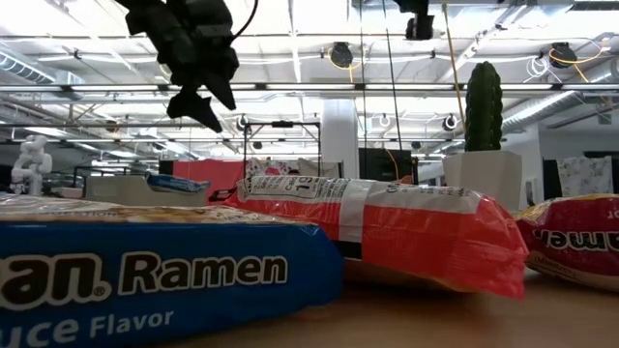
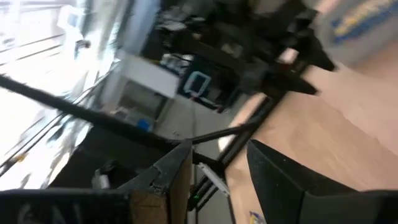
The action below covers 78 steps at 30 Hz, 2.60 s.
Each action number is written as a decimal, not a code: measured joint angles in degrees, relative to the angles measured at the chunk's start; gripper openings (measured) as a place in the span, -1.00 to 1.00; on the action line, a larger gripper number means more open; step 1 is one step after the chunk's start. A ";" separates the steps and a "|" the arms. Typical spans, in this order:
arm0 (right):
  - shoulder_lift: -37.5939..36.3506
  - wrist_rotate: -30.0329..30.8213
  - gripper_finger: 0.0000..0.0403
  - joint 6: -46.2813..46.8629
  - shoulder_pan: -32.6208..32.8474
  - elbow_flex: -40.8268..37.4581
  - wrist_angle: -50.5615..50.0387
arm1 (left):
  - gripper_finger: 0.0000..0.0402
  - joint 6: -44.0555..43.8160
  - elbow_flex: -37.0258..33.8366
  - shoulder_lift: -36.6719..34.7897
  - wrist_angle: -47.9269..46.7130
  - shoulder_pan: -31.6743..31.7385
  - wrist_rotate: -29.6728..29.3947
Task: Sort Maruchan noodles
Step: Put the orange noodle pack into the black bin
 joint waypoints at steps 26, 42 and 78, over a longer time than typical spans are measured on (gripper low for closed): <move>12.18 16.80 -0.25 22.15 34.26 0.04 -15.67 | 0.39 8.99 -0.73 0.02 -6.50 -8.80 1.78; 23.93 15.24 -0.17 1.58 38.29 0.04 -10.95 | 0.39 -1.30 -0.81 0.01 -7.50 -24.50 -3.09; 41.70 15.20 -0.17 -46.61 37.03 0.01 -13.40 | 0.39 -17.16 -0.81 0.02 -2.59 -32.71 -19.60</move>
